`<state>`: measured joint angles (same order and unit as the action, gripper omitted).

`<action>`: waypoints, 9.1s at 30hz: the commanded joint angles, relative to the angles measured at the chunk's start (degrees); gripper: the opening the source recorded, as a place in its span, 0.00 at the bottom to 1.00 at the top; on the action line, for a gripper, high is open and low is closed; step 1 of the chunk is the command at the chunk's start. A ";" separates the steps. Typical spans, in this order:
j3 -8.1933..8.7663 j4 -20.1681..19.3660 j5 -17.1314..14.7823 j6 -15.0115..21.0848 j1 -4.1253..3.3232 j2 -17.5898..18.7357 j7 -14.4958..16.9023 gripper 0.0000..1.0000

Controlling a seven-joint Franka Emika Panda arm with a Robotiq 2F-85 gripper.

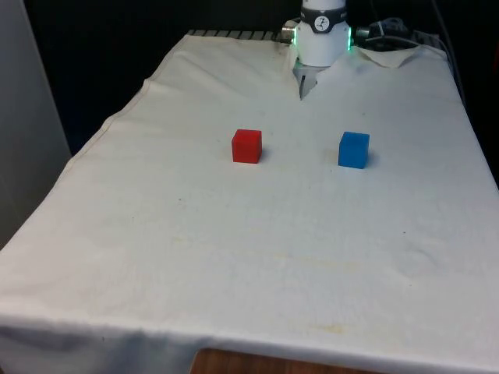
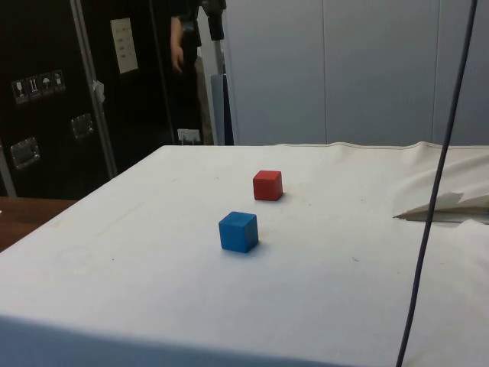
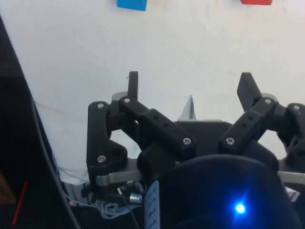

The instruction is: Stack the two cubes.

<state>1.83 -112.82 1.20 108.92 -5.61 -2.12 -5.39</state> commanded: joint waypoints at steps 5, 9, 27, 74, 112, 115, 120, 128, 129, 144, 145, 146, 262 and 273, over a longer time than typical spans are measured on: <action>-1.03 -1.95 0.52 2.81 -0.17 -1.43 -1.49 1.00; -1.43 -2.29 0.11 2.86 0.00 -1.55 -1.32 1.00; -3.27 -6.42 0.23 6.99 -0.29 -2.98 -2.01 1.00; -10.49 -18.74 0.92 28.36 -0.63 4.53 -17.36 1.00; -8.02 -24.92 -3.55 41.25 0.11 10.83 -12.89 1.00; -8.02 -24.92 -3.44 42.23 0.11 12.03 -12.89 1.00; -7.85 -24.58 -3.09 44.12 0.11 14.55 -13.06 1.00; -7.79 -23.72 -2.98 46.52 -0.11 18.28 -13.35 1.00; -7.79 -23.66 -2.98 46.70 -0.11 18.62 -13.29 1.00; -7.10 -23.43 -2.92 46.41 0.06 20.17 -12.72 1.00; -7.05 -23.43 -2.92 46.47 0.00 20.28 -12.72 1.00; -7.05 -23.43 -2.92 46.47 0.00 20.34 -12.72 1.00; -4.70 -20.57 -0.29 47.78 -0.52 22.69 -16.27 0.00; -3.78 -17.42 -0.69 40.16 -0.11 19.19 -14.78 0.00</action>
<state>-1.78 -130.41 0.92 150.00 -5.96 17.42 -20.68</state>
